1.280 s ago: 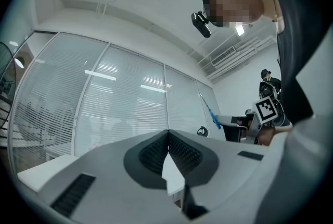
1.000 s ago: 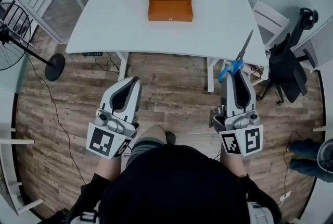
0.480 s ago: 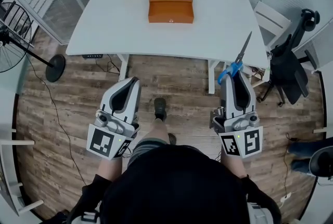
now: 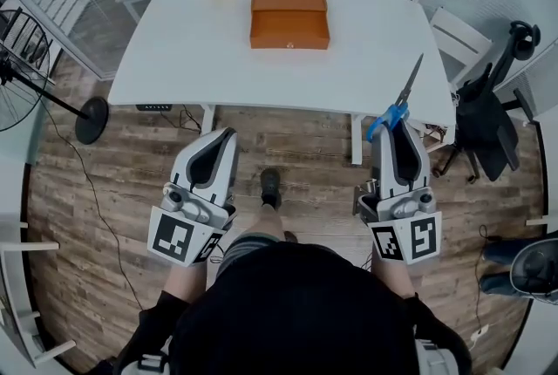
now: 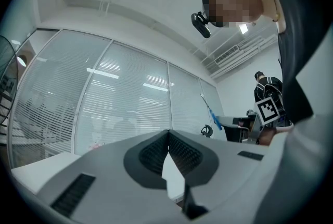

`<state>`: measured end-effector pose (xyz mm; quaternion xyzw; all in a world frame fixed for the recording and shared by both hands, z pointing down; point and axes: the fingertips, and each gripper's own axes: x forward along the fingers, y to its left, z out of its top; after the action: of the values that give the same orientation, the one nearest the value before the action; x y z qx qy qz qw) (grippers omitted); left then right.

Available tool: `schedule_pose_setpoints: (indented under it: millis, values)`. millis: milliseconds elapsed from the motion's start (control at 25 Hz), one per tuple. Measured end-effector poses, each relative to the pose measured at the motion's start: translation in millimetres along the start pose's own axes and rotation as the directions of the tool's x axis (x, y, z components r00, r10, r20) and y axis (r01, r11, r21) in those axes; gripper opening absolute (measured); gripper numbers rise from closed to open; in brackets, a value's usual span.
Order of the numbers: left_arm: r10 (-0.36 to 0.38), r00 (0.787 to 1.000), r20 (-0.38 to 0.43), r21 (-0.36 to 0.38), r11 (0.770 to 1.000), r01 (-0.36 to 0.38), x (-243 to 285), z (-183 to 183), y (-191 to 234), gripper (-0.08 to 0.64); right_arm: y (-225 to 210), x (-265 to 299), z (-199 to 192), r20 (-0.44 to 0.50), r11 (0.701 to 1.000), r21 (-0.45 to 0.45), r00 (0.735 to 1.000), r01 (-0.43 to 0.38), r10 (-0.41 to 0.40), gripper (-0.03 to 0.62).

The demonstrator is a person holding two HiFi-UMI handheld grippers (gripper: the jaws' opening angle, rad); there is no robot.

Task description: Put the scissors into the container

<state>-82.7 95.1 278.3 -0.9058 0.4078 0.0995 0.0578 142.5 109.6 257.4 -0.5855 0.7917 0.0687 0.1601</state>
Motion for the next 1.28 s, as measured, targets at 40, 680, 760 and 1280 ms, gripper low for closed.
schedule_pose_setpoints:
  millis: [40, 680, 760, 1280]
  values:
    - [0.000, 1.000, -0.001, 0.001, 1.000, 0.000, 3.0, -1.7, 4.3, 0.011, -1.0, 4.9, -1.6, 0.001, 1.000, 0.000, 1.000, 0.000, 0.000, 0.091]
    - [-0.029, 1.000, -0.012, 0.001, 1.000, 0.029, 62.9, -23.6, 54.7, 0.011, -29.2, 68.5, -24.0, -0.003, 0.999, -0.015, 1.000, 0.031, -0.031, 0.091]
    - [-0.033, 0.999, -0.008, -0.002, 0.999, 0.033, 68.6, -24.2, 59.1, 0.011, -31.5, 73.7, -25.9, -0.004, 0.999, -0.019, 0.999, 0.036, -0.036, 0.091]
    - [-0.063, 0.998, -0.017, -0.008, 0.998, 0.063, 127.2, -33.0, 106.7, 0.011, -54.8, 137.3, -38.6, 0.001, 0.998, -0.023, 0.998, 0.065, -0.065, 0.091]
